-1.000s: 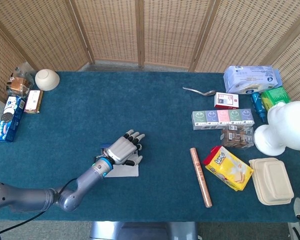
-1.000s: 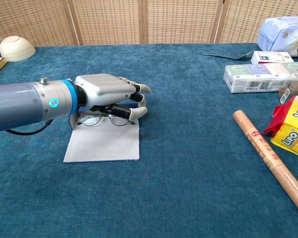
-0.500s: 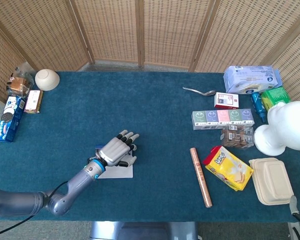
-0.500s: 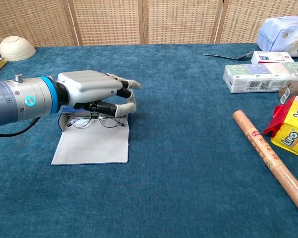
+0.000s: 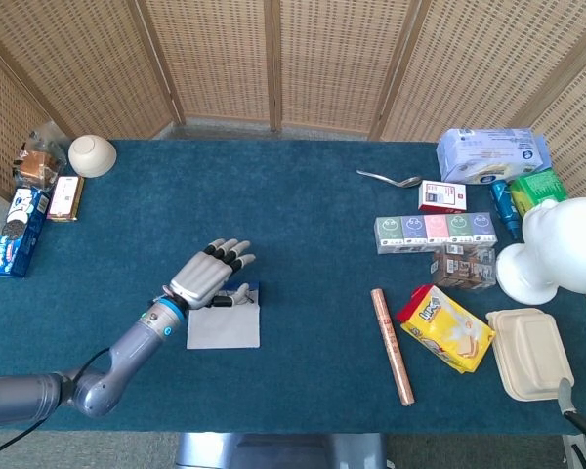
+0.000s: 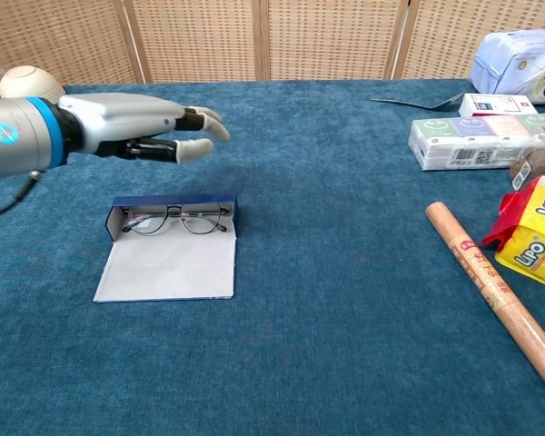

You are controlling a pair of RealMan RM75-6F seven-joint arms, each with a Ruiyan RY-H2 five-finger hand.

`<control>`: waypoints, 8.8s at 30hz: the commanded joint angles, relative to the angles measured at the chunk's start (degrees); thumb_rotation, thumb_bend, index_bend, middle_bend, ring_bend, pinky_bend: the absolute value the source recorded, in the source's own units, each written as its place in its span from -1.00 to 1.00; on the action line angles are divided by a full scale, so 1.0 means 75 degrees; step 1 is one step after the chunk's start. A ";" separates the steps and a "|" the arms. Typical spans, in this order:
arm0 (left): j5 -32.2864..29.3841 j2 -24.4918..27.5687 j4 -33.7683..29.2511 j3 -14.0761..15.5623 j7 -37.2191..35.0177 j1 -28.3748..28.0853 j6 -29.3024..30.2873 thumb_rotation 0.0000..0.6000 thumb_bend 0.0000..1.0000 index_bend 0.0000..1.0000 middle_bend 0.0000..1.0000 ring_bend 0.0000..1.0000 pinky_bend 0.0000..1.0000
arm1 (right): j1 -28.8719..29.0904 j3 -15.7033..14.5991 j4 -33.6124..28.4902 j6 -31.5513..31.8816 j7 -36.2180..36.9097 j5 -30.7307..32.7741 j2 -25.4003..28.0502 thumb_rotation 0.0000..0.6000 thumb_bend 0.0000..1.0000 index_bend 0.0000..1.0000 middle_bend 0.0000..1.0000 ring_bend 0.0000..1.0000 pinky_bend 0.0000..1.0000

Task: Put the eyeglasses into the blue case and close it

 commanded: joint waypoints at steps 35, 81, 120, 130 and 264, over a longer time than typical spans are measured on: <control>-0.0763 -0.0023 -0.0245 0.0550 0.0075 -0.0591 -0.1119 -1.00 -0.12 -0.80 -0.82 -0.85 -0.54 | -0.0049 -0.0039 -0.0127 0.0123 -0.0130 -0.0018 0.0054 0.70 -0.04 -1.00 -0.72 -0.75 -0.30; 0.1083 0.0518 -0.1296 0.1167 -0.0676 0.0003 -0.0858 -1.00 -0.12 -0.81 -0.86 -0.98 -0.59 | -0.0072 -0.0128 -0.0332 0.0274 -0.0456 -0.0405 0.0052 0.68 -0.04 -1.00 -0.72 -0.75 -0.30; 0.1311 0.0382 -0.1605 0.1300 -0.0742 -0.0169 -0.1231 -1.00 -0.12 -0.81 -0.87 -1.00 -0.61 | -0.0261 -0.0184 -0.0370 0.0532 -0.0500 -0.0512 0.0118 0.65 -0.04 -1.00 -0.72 -0.75 -0.30; 0.1610 0.0958 -0.1934 0.1694 -0.0987 0.0278 -0.0975 -1.00 -0.12 -0.81 -0.87 -1.00 -0.63 | -0.0179 -0.0173 -0.0335 0.0440 -0.0432 -0.0551 0.0093 0.65 -0.04 -1.00 -0.72 -0.75 -0.30; 0.6188 0.1231 -0.1106 0.2958 -0.1178 0.4475 0.3744 -0.40 -0.12 -0.96 -1.00 -1.00 -0.94 | 0.1161 -0.0011 -0.0206 -0.0952 -0.0350 -0.0930 -0.0193 0.61 -0.05 -1.00 -0.73 -0.77 -0.30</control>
